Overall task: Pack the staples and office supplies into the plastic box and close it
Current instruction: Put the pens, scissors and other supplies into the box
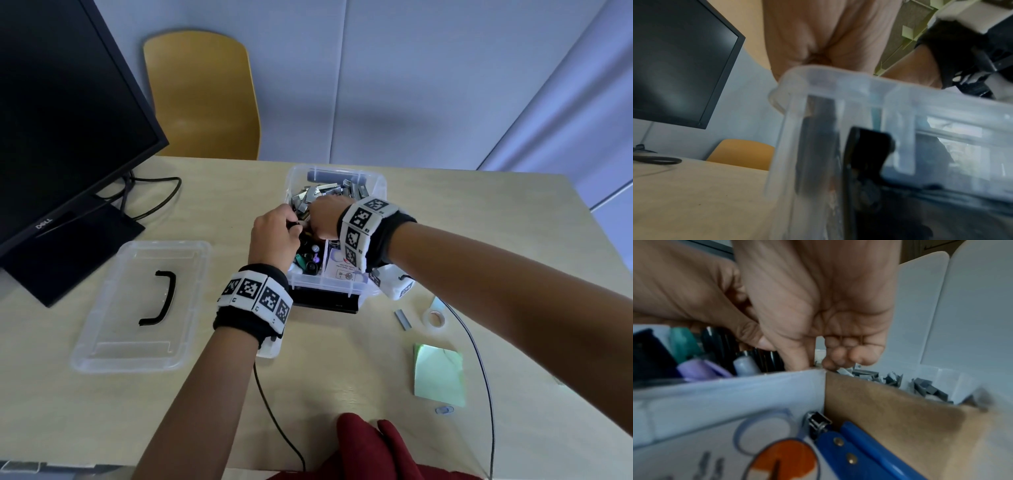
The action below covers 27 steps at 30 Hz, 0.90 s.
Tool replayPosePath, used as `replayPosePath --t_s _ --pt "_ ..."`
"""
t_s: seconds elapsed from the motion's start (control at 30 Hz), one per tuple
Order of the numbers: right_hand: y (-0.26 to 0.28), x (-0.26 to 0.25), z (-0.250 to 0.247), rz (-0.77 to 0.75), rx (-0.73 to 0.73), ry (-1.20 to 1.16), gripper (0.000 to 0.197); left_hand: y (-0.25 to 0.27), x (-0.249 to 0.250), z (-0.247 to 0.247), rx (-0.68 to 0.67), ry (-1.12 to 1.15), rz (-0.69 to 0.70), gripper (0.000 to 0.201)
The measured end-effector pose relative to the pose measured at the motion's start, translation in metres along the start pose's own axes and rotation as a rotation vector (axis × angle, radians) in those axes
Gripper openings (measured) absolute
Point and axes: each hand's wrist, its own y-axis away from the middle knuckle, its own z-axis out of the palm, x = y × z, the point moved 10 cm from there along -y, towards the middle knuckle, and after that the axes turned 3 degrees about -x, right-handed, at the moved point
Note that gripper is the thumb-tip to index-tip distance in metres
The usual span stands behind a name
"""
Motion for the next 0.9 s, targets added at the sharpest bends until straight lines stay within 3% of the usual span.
replayPosePath --t_s 0.07,0.2,0.33,0.5,0.73,0.8,0.9 --pt "0.005 0.004 0.004 -0.041 -0.023 -0.054 0.034 0.001 0.002 -0.001 0.001 -0.023 -0.001 0.014" --pt "0.035 0.034 -0.013 -0.145 0.122 -0.279 0.029 0.011 0.028 -0.01 0.099 -0.022 0.054 0.02" --pt "0.071 0.094 -0.012 -0.059 0.283 -0.408 0.028 0.028 0.083 0.002 0.097 0.089 0.202 0.019" --pt "0.115 0.147 0.048 0.042 0.198 -0.523 0.025 0.065 0.137 0.078 -0.186 0.088 0.342 0.017" --pt "0.158 0.143 0.155 -0.039 -0.011 -0.441 0.018 0.106 0.094 0.204 -0.66 -0.431 0.29 0.034" --pt "0.167 0.131 0.179 -0.1 -0.087 -0.391 0.017 0.114 0.082 0.225 -0.712 -0.518 0.352 0.038" --pt "0.178 0.109 0.212 -0.211 -0.209 -0.282 0.021 0.119 0.077 0.241 -0.664 -0.609 0.441 0.03"
